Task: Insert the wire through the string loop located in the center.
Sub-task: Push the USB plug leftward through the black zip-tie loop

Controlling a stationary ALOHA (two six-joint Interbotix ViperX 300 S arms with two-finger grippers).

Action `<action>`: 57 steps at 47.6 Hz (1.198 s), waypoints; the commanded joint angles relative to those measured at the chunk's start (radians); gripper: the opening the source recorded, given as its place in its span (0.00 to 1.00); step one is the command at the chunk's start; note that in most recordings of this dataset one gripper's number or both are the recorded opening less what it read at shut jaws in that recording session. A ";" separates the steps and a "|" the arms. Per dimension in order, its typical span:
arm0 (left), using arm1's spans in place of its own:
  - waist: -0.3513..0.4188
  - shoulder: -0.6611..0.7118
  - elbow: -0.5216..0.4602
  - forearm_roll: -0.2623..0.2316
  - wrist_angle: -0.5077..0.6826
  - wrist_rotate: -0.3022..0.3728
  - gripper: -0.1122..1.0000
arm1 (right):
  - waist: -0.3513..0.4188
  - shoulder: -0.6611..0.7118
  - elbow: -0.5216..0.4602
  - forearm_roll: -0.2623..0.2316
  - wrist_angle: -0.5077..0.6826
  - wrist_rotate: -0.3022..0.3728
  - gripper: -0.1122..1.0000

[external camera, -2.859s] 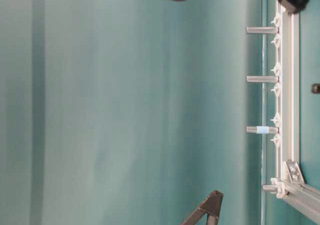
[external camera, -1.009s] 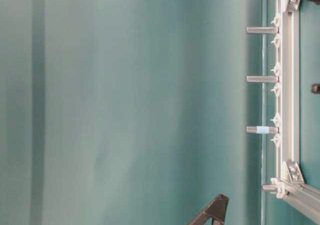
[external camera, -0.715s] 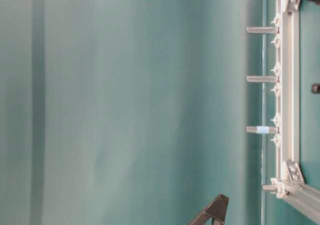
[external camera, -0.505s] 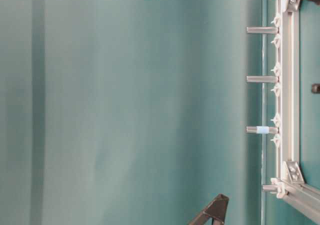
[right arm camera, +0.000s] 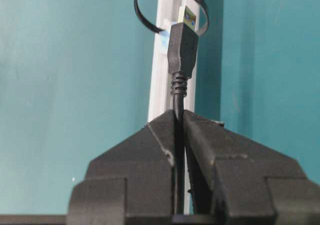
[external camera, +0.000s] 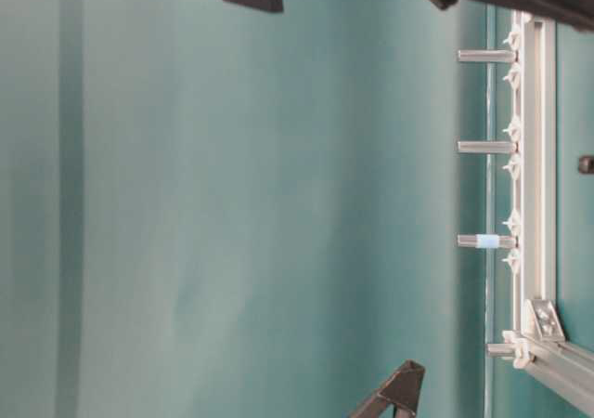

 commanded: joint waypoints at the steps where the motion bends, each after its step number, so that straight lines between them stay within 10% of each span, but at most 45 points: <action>1: -0.002 -0.012 -0.014 0.002 -0.005 -0.005 0.12 | 0.002 0.003 -0.038 -0.002 -0.008 -0.002 0.17; 57: -0.011 -0.011 -0.080 0.002 0.215 -0.002 0.12 | 0.002 0.143 -0.179 -0.002 -0.008 0.002 0.17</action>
